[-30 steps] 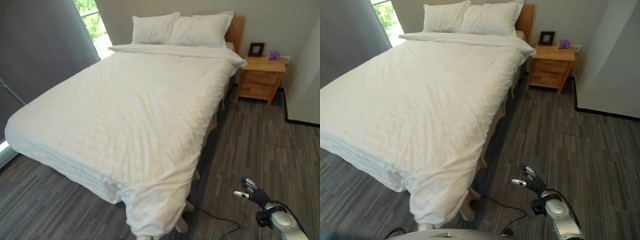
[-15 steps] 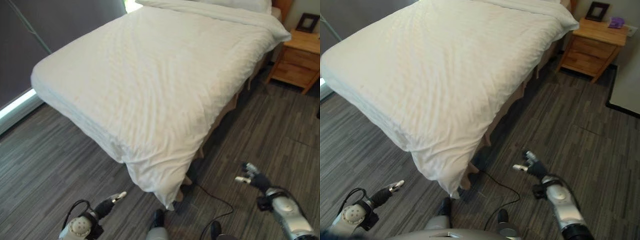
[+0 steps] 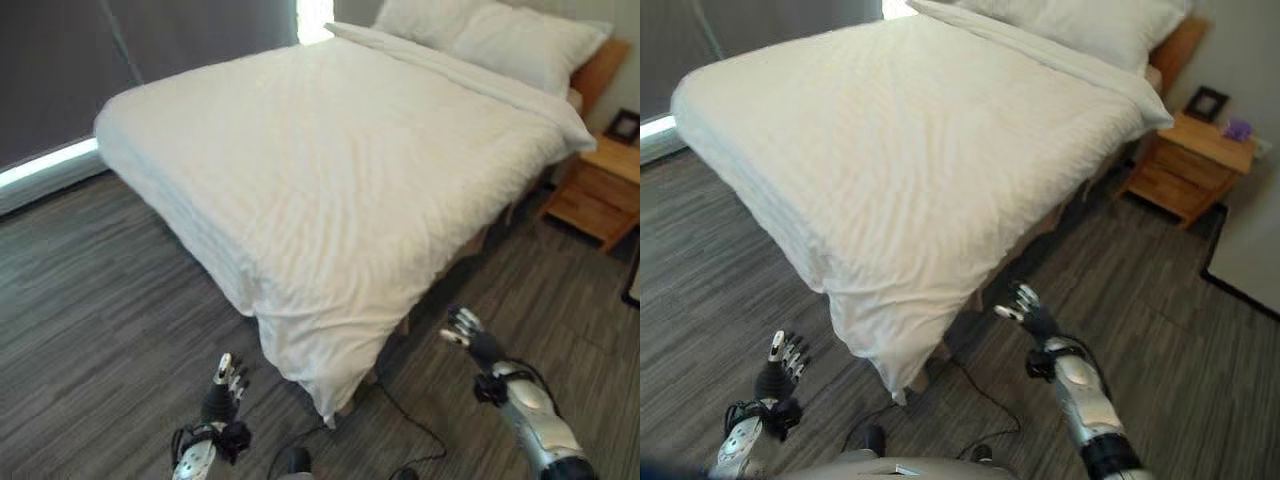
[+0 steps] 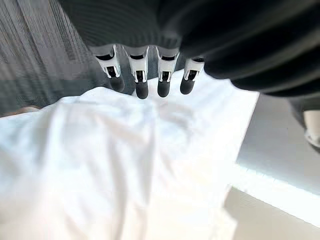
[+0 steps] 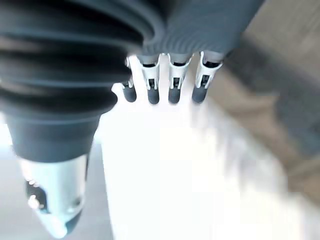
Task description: Making the bed.
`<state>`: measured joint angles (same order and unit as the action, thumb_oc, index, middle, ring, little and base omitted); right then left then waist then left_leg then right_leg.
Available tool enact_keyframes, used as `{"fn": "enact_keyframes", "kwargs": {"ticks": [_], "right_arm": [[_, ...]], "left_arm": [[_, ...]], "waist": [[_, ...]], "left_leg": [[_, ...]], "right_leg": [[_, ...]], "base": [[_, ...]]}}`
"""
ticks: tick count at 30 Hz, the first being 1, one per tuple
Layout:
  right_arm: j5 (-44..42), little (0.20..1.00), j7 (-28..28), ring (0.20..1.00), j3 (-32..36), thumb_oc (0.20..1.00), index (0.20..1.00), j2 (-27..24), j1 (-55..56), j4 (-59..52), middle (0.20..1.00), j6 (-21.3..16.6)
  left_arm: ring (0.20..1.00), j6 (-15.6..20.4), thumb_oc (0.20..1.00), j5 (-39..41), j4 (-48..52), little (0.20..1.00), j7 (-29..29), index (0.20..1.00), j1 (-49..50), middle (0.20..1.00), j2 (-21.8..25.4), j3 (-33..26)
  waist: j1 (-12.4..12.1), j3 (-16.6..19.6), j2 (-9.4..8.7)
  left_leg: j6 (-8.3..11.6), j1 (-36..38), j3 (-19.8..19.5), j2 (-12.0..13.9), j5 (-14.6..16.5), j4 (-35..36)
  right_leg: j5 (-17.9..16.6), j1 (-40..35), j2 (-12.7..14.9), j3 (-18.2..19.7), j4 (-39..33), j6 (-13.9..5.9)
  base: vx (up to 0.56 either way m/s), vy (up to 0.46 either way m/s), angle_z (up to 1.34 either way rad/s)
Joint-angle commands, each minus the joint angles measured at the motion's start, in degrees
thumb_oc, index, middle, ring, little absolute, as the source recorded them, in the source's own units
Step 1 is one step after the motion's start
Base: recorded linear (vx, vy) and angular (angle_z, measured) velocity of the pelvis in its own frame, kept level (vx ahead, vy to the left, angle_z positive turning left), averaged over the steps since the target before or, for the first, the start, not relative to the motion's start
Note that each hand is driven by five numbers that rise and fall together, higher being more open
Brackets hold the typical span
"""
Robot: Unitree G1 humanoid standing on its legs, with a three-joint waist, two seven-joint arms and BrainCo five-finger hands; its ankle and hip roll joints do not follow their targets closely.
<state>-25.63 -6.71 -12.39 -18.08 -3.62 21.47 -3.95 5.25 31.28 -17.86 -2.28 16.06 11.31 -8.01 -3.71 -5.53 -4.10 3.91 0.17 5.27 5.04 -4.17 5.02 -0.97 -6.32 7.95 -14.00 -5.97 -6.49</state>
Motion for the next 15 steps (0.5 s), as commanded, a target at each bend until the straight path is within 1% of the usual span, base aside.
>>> {"fn": "enact_keyframes", "kwargs": {"ticks": [1,2,3,4,5,6,7,8,10,13,14,15], "right_arm": [[-5.6,1.000,1.4,1.000,-1.7,1.000,1.000,0.0,-7.4,1.4,1.000,-2.6],[-5.9,1.000,1.9,1.000,-2.8,1.000,1.000,0.4,-9.2,1.9,1.000,-2.7],[-5.9,1.000,1.9,1.000,-2.8,1.000,1.000,0.5,-9.3,1.9,1.000,-2.7],[-7.7,1.000,2.4,1.000,-5.3,1.000,1.000,1.7,-12.4,2.3,1.000,-2.7],[-7.8,1.000,2.4,1.000,-5.3,1.000,1.000,1.7,-12.5,2.3,1.000,-2.7],[-8.4,0.200,2.3,0.200,-7.0,0.200,0.200,2.3,-14.7,2.6,0.200,-2.9],[-9.2,0.200,2.1,0.200,-8.8,0.200,0.200,3.3,-17.6,4.3,0.200,-3.1],[-9.3,0.200,2.0,0.200,-8.8,0.200,0.200,3.3,-17.7,4.4,0.200,-3.2],[-9.1,0.200,2.5,0.200,-10.9,0.200,0.200,4.6,-21.1,6.8,0.200,-3.3],[-10.2,0.200,3.0,0.200,-12.7,0.200,0.200,6.7,-26.2,9.1,0.200,-3.5],[-10.4,0.200,3.3,0.200,-13.1,0.200,0.200,7.2,-28.0,10.4,0.200,-3.7],[-10.4,0.200,3.2,0.200,-13.1,0.200,0.200,7.2,-28.0,10.4,0.200,-3.7]], "left_arm": [[1.000,6.2,1.000,6.3,5.5,1.000,4.5,1.000,-1.1,1.000,1.8,-0.6],[1.000,6.6,1.000,8.9,6.3,1.000,4.7,1.000,-1.9,1.000,1.4,0.0],[1.000,6.6,1.000,8.9,6.3,1.000,4.7,1.000,-1.9,1.000,1.4,0.0],[1.000,6.8,1.000,10.0,8.4,1.000,4.7,1.000,-3.0,1.000,1.9,3.0],[1.000,6.8,1.000,10.0,8.4,1.000,4.7,1.000,-3.1,1.000,1.9,3.0],[1.000,7.1,1.000,7.4,10.7,1.000,4.2,1.000,-3.4,1.000,4.1,5.1],[1.000,7.4,1.000,6.7,12.3,1.000,3.3,1.000,-3.9,1.000,5.9,6.4],[1.000,7.4,1.000,6.7,12.3,1.000,3.3,1.000,-3.9,1.000,5.9,6.4],[1.000,7.8,1.000,7.4,13.5,1.000,3.4,1.000,-4.5,1.000,7.0,7.1],[1.000,8.7,1.000,7.6,14.8,1.000,4.0,1.000,-5.0,1.000,8.2,7.5],[1.000,8.8,1.000,7.9,15.1,1.000,3.9,1.000,-5.3,1.000,8.6,7.9],[1.000,8.8,1.000,7.9,15.1,1.000,3.9,1.000,-5.3,1.000,8.6,7.9]], "waist": [[-2.5,0.2,1.49],[-3.4,-0.1,1.18],[-3.3,-0.2,1.16],[-5.1,-1.2,0.66],[-5.1,-1.2,0.65],[-6.1,-2.2,0.56],[-7.2,-3.0,0.66],[-7.1,-3.0,0.63],[-8.4,-3.9,0.77],[-10.1,-5.5,1.54],[-10.6,-5.9,1.87],[-10.6,-5.9,1.87]], "left_leg": [[-0.36,-0.9,-2.0,-0.1,-0.3,-1.4],[-0.32,-1.3,-2.5,-0.2,-0.4,-1.2],[-0.33,-1.3,-2.5,-0.2,-0.4,-1.2],[-0.24,-2.3,-3.5,-0.5,-0.9,-0.9],[-0.24,-2.3,-3.5,-0.5,-0.9,-0.9],[-0.09,-3.3,-4.3,-0.7,-1.4,-0.7],[0.02,-4.3,-5.1,-0.9,-1.8,-0.6],[0.02,-4.4,-5.1,-0.9,-1.8,-0.6],[0.08,-5.6,-5.9,-1.2,-2.1,-0.6],[0.18,-7.7,-6.5,-1.3,-2.7,-0.7],[0.28,-8.6,-6.7,-1.4,-3.0,-0.7],[0.28,-8.6,-6.7,-1.4,-3.0,-0.7]], "right_leg": [[0.0,1.1,-1.6,0.6,1.1,0.53],[-0.1,1.2,-1.5,0.2,1.1,0.49],[-0.1,1.2,-1.5,0.2,1.1,0.49],[-0.5,1.6,-1.4,-0.7,1.0,0.37],[-0.5,1.7,-1.4,-0.7,1.0,0.37],[-0.8,2.3,-1.3,-1.2,1.0,0.32],[-1.1,2.9,-1.3,-1.9,1.0,0.27],[-1.1,2.9,-1.2,-2.0,1.0,0.27],[-1.5,3.8,-1.1,-2.6,1.0,0.19],[-2.3,5.8,-1.1,-2.8,1.0,0.08],[-2.5,6.7,-1.1,-2.8,1.0,0.08],[-2.5,6.8,-1.1,-2.8,1.0,0.08]], "base": [[-0.02,-0.014,0.23],[-0.02,-0.015,0.14],[-0.06,-0.032,0.32],[-0.05,-0.029,0.40],[-0.09,-0.029,0.34],[-0.07,-0.005,0.24],[-0.07,-0.005,0.22],[-0.05,-0.011,0.24],[-0.05,-0.011,0.20],[-0.09,0.004,0.13],[-0.09,0.002,0.01],[-0.17,0.023,-0.02]]}}
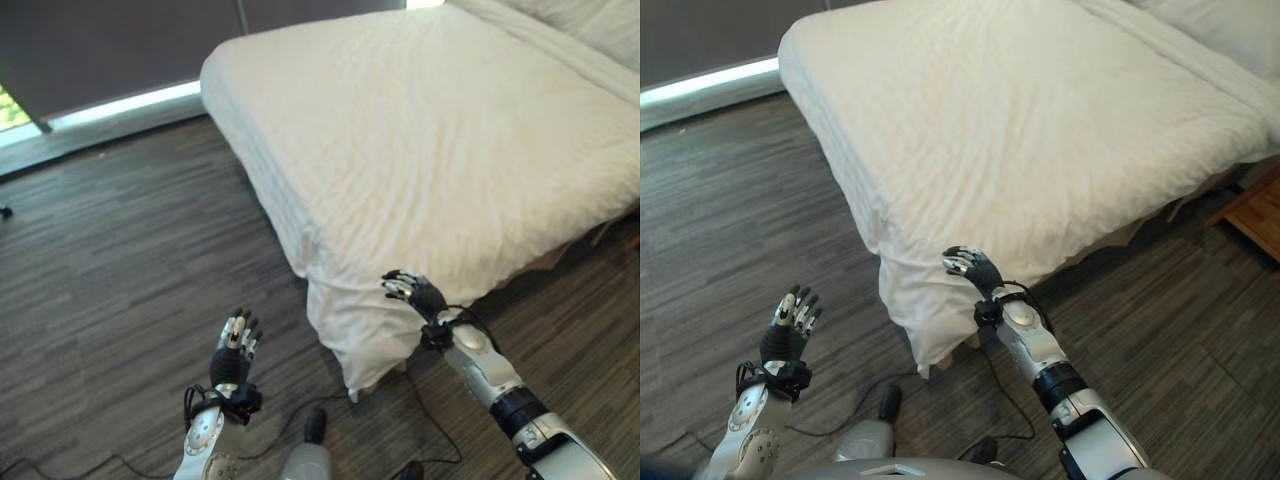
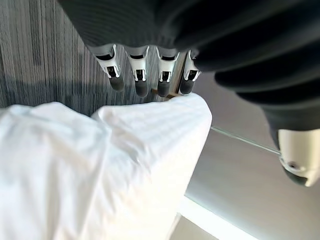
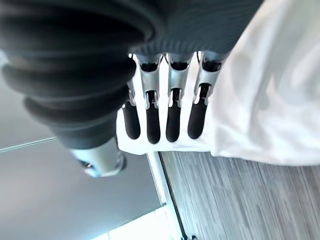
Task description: Making the bed.
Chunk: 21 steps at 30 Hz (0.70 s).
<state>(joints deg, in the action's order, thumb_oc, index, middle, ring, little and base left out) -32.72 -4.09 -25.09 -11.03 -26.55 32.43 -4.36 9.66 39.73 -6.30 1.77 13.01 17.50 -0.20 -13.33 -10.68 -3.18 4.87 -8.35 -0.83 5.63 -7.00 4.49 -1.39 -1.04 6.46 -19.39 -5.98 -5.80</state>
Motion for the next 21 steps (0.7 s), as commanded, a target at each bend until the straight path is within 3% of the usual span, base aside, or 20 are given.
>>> {"fn": "enact_keyframes", "kwargs": {"ticks": [1,7,12,13,18,21], "right_arm": [[-5.3,0.200,1.9,0.200,-0.2,0.200,0.200,2.0,-10.6,1.8,0.200,-3.9],[-6.6,0.200,3.9,0.200,-0.1,0.200,0.200,4.9,-16.5,6.0,0.200,-4.6],[-3.3,0.200,4.9,0.200,1.2,0.200,0.200,3.0,-19.5,14.2,0.200,-4.3],[-3.9,0.200,5.9,0.200,4.0,0.200,0.200,2.1,-19.4,20.7,0.200,-4.2],[-7.1,0.200,5.3,0.200,11.9,0.200,0.200,1.9,-9.0,34.6,0.200,-3.3],[-3.5,0.200,5.3,0.200,15.9,0.200,0.200,-1.0,-1.1,39.8,0.200,-2.2]], "left_arm": [[1.000,5.1,1.000,-0.7,3.6,1.000,0.8,1.000,-3.3,1.000,4.1,0.5],[1.000,5.9,1.000,-0.8,2.5,1.000,2.7,1.000,-4.8,1.000,5.2,1.4],[1.000,6.3,1.000,-1.7,3.4,1.000,2.1,1.000,-4.9,1.000,6.7,2.4],[1.000,6.3,1.000,-1.7,3.4,1.000,2.2,1.000,-5.6,1.000,6.5,3.2],[1.000,5.5,1.000,-2.3,1.3,1.000,1.7,1.000,-6.1,1.000,4.2,4.0],[1.000,5.7,1.000,-2.3,1.5,1.000,0.9,1.000,-5.0,1.000,3.6,2.6]], "waist": [[-2.3,-2.5,1.96],[-3.8,-4.2,2.60],[-4.6,-5.9,3.86],[-4.8,-6.5,4.50],[-3.5,-7.8,5.71],[-1.8,-8.1,6.31]], "left_leg": [[-0.36,-2.8,-0.9,-2.0,-1.2,0.0],[-0.12,-6.7,-1.0,-1.8,-2.1,0.1],[0.06,-9.1,-1.5,-2.0,-2.7,-0.2],[0.06,-9.7,-1.4,-2.1,-2.7,-0.2],[-0.52,-9.6,-0.6,-2.4,-2.1,-0.4],[-0.92,-9.6,0.0,-2.7,-1.9,-0.3]], "right_leg": [[-3.1,4.6,0.5,2.5,1.0,-0.71],[-4.1,8.8,0.3,2.6,1.0,-0.93],[-4.7,10.8,0.7,2.1,1.0,-1.08],[-4.9,11.6,0.8,2.2,1.0,-1.23],[-4.9,11.9,1.2,3.0,1.0,-1.61],[-4.9,12.5,1.5,3.5,1.0,-1.79]], "base": [[-0.13,0.016,0.02],[-0.05,0.009,-0.01],[-0.04,0.004,0.03],[0.00,0.055,0.05],[0.01,0.050,0.01],[0.00,0.070,-0.07]]}}
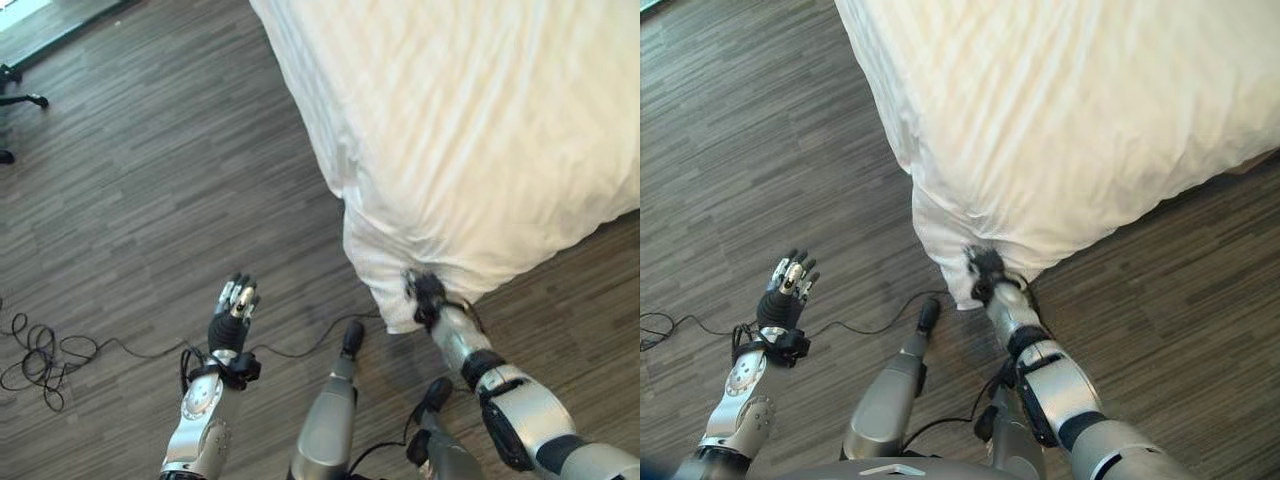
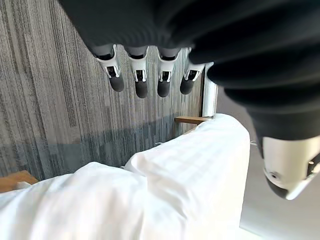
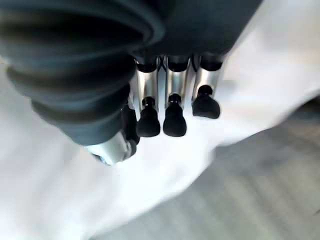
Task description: Making the bed.
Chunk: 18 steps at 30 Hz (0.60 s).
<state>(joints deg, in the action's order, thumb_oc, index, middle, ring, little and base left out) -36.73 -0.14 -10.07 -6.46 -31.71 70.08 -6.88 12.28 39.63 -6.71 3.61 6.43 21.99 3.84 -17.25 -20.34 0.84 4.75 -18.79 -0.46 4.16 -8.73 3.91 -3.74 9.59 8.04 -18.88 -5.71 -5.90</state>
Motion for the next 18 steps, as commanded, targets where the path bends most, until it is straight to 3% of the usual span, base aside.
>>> {"fn": "enact_keyframes", "kwargs": {"ticks": [1,3,7,10,13,15,18], "right_arm": [[0.7,0.200,1.5,0.200,3.1,0.200,0.200,-6.9,6.5,4.0,0.200,0.5],[1.0,0.200,1.8,0.200,5.3,0.200,0.200,-8.3,9.6,4.9,0.200,0.5],[4.5,0.200,3.3,0.200,11.7,0.200,0.200,-12.3,20.0,8.3,0.200,0.4],[2.1,0.200,4.1,0.200,17.6,0.200,0.200,-15.6,24.6,6.4,0.200,-0.7],[-4.5,0.200,6.3,0.200,25.8,0.200,0.200,-18.5,27.9,-2.2,0.200,-5.6],[-4.5,0.200,6.9,0.200,26.5,0.200,0.200,-18.7,29.0,-5.9,0.200,-6.4],[-4.0,0.200,8.1,0.200,28.3,0.200,0.200,-18.5,31.0,-20.4,0.200,-8.9]], "left_arm": [[1.000,3.2,1.000,-2.4,2.2,1.000,-1.2,1.000,1.9,1.000,-1.0,-1.8],[1.000,3.4,1.000,-2.5,2.2,1.000,-1.5,1.000,2.2,1.000,-1.2,-2.6],[1.000,3.6,1.000,-4.0,1.9,1.000,-2.0,1.000,3.3,1.000,-1.4,-4.9],[1.000,3.8,1.000,-5.0,0.9,1.000,-1.9,1.000,3.6,1.000,-0.9,-7.0],[1.000,4.6,1.000,-6.3,-1.5,1.000,-0.1,1.000,2.3,1.000,-0.5,-9.0],[1.000,4.8,1.000,-6.5,-2.2,1.000,0.3,1.000,2.1,1.000,-0.6,-9.5],[1.000,4.5,1.000,-7.2,-4.2,1.000,0.4,1.000,1.0,1.000,-1.2,-9.2]], "waist": [[2.8,1.6,2.38],[3.8,1.6,2.35],[8.1,1.9,1.07],[11.1,2.9,-0.25],[14.7,6.1,-1.93],[15.4,7.1,-2.26],[17.2,10.6,-2.89]], "left_leg": [[-0.85,0.8,-0.1,-1.2,-0.1,0.3],[-0.93,0.7,0.1,-1.3,0.0,0.3],[-1.23,1.9,1.7,-1.2,0.7,0.6],[-1.29,3.6,2.6,-0.9,1.8,0.7],[-1.38,6.8,4.1,-0.9,3.2,0.8],[-1.46,7.7,4.5,-0.9,3.3,0.9],[-1.55,11.2,5.6,-0.8,4.5,0.9]], "right_leg": [[-2.6,2.1,0.0,3.2,0.7,-1.78],[-2.6,2.5,0.0,3.5,0.7,-1.86],[-2.6,2.6,-0.1,5.3,0.7,-2.03],[-2.1,1.8,-0.4,6.6,0.7,-1.98],[-1.5,-0.1,-0.8,8.1,0.7,-2.08],[-1.5,-0.7,-0.8,8.6,0.7,-2.06],[-0.8,-3.6,-0.8,9.6,0.7,-2.22]], "base": [[0.01,0.075,-0.11],[0.02,0.057,-0.07],[0.06,0.059,-0.20],[0.09,0.035,-0.28],[0.11,0.022,-0.28],[0.08,0.012,-0.37],[0.13,0.010,-0.24]]}}
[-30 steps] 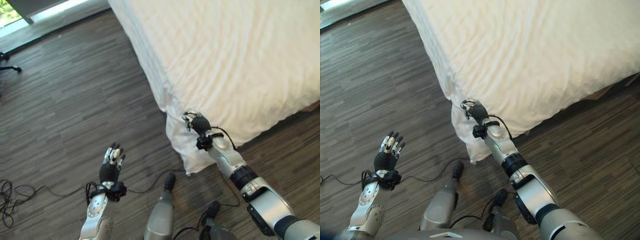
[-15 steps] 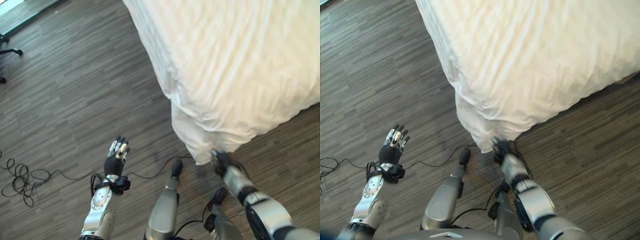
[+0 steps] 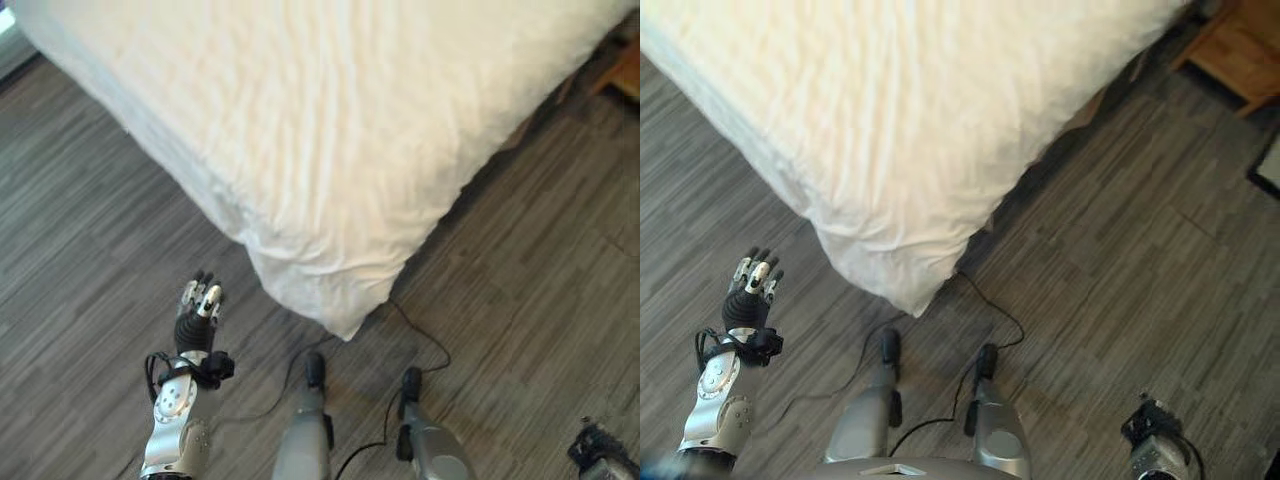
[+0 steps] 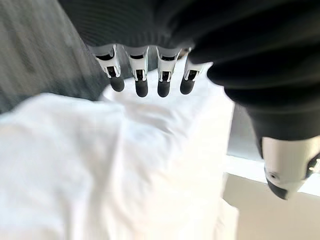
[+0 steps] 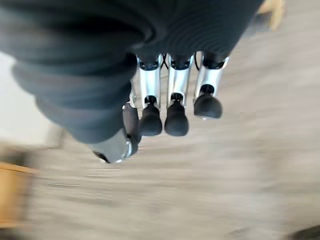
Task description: Making the bed.
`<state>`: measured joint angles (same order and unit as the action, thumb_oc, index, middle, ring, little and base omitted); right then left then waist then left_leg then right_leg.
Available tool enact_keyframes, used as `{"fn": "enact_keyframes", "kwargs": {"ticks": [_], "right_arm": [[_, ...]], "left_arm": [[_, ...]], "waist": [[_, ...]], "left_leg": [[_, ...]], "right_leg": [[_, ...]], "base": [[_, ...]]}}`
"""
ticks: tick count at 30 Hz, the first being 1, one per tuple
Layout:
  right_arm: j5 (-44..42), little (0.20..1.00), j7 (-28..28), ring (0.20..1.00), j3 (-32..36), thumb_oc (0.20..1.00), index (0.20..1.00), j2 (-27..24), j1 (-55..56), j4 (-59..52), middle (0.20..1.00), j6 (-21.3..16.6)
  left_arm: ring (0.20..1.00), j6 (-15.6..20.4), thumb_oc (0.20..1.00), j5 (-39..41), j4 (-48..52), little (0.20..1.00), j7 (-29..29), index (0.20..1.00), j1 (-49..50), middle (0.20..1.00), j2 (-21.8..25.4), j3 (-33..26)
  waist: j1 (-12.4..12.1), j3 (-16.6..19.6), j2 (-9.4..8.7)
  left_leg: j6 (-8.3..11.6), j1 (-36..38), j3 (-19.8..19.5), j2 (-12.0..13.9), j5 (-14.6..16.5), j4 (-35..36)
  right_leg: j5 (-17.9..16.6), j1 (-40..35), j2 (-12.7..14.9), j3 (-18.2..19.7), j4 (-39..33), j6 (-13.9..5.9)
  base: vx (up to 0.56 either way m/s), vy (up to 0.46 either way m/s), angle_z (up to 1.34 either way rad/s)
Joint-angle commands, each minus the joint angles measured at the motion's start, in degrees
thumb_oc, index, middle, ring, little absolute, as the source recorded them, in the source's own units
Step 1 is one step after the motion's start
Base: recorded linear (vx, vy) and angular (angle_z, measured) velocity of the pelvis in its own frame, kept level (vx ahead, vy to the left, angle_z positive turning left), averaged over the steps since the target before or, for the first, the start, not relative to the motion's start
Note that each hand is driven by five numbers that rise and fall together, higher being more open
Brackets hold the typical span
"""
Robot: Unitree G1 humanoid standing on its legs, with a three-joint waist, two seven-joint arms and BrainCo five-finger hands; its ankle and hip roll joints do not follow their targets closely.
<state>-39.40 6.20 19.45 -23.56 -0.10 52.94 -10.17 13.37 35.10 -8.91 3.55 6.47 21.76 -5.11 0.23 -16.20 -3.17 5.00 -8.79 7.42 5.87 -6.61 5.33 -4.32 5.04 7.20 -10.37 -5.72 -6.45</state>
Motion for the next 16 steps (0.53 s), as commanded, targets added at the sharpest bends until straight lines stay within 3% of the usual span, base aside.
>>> {"fn": "enact_keyframes", "kwargs": {"ticks": [1,2,3,4,5,9,11,16], "right_arm": [[-0.1,0.200,1.8,0.200,-1.2,0.200,0.200,-1.3,0.1,-7.9,0.200,-6.0],[0.0,0.200,2.0,0.200,-1.1,0.200,0.200,-1.1,0.2,-8.2,0.200,-5.9],[1.7,0.200,2.1,0.200,-1.5,0.200,0.200,0.3,0.7,-16.4,0.200,-6.7],[2.8,0.718,2.3,0.718,-2.0,0.718,0.718,1.5,1.4,-21.1,0.718,-6.7],[2.8,1.000,1.7,1.000,-3.0,1.000,1.000,3.2,2.0,-24.9,1.000,-6.8],[8.3,1.000,-0.8,1.000,-9.9,1.000,1.000,7.9,5.4,-34.4,1.000,-5.2],[8.4,1.000,-0.7,1.000,-9.9,1.000,1.000,8.0,5.5,-34.5,1.000,-5.2],[11.5,1.000,-3.6,1.000,-19.4,1.000,1.000,10.4,8.1,-38.2,1.000,-3.4]], "left_arm": [[1.000,3.1,1.000,-2.9,-2.3,1.000,0.3,1.000,0.7,1.000,-1.3,0.1],[1.000,3.1,1.000,-2.9,-2.3,1.000,0.3,1.000,0.7,1.000,-1.3,0.1],[1.000,2.4,1.000,-4.1,-3.1,1.000,0.2,1.000,0.2,1.000,-1.9,1.0],[1.000,2.1,1.000,-4.5,-3.1,1.000,0.3,1.000,0.3,1.000,-2.2,1.2],[1.000,1.9,1.000,-4.9,-3.0,1.000,0.5,1.000,0.2,1.000,-2.7,1.7],[1.000,0.3,1.000,-4.6,-4.0,1.000,-0.6,1.000,1.5,1.000,-5.9,4.3],[1.000,0.3,1.000,-4.6,-4.0,1.000,-0.6,1.000,1.6,1.000,-5.9,4.3],[1.000,-0.4,1.000,-4.5,-3.8,1.000,-1.7,1.000,3.4,1.000,-7.6,8.8]], "waist": [[0.3,7.5,1.10],[0.2,7.5,1.04],[1.1,9.5,1.14],[1.2,10.4,1.14],[1.4,11.2,1.18],[1.8,14.0,1.39],[1.8,14.0,1.38],[1.8,15.2,1.55]], "left_leg": [[-1.87,2.5,-1.9,-2.5,3.0,-0.7],[-1.89,2.4,-1.9,-2.6,2.7,-0.6],[-2.12,4.6,-1.4,-2.6,3.4,-0.8],[-2.23,5.8,-1.1,-2.5,3.8,-0.9],[-2.36,6.9,-0.7,-2.4,4.1,-1.0],[-2.80,10.7,0.6,-2.4,5.2,-1.4],[-2.80,10.8,0.6,-2.4,5.2,-1.4],[-2.98,12.5,1.0,-2.4,5.7,-1.6]], "right_leg": [[0.2,-0.3,0.1,1.4,0.8,-1.69],[0.0,-0.1,0.1,1.4,0.7,-1.66],[0.4,-1.9,0.2,2.1,1.1,-1.66],[0.6,-2.7,0.3,2.5,1.3,-1.67],[1.0,-3.5,0.3,2.8,1.7,-1.65],[1.8,-6.4,0.4,3.8,2.6,-1.48],[1.8,-6.5,0.4,3.9,2.5,-1.48],[2.3,-7.9,0.3,3.9,2.8,-1.32]], "base": [[0.08,0.003,-0.14],[0.11,-0.001,-0.14],[0.08,-0.002,-0.18],[0.12,-0.010,-0.21],[0.10,-0.009,-0.22],[0.05,-0.013,-0.18],[0.01,-0.009,-0.04],[0.00,-0.010,-0.10]]}}
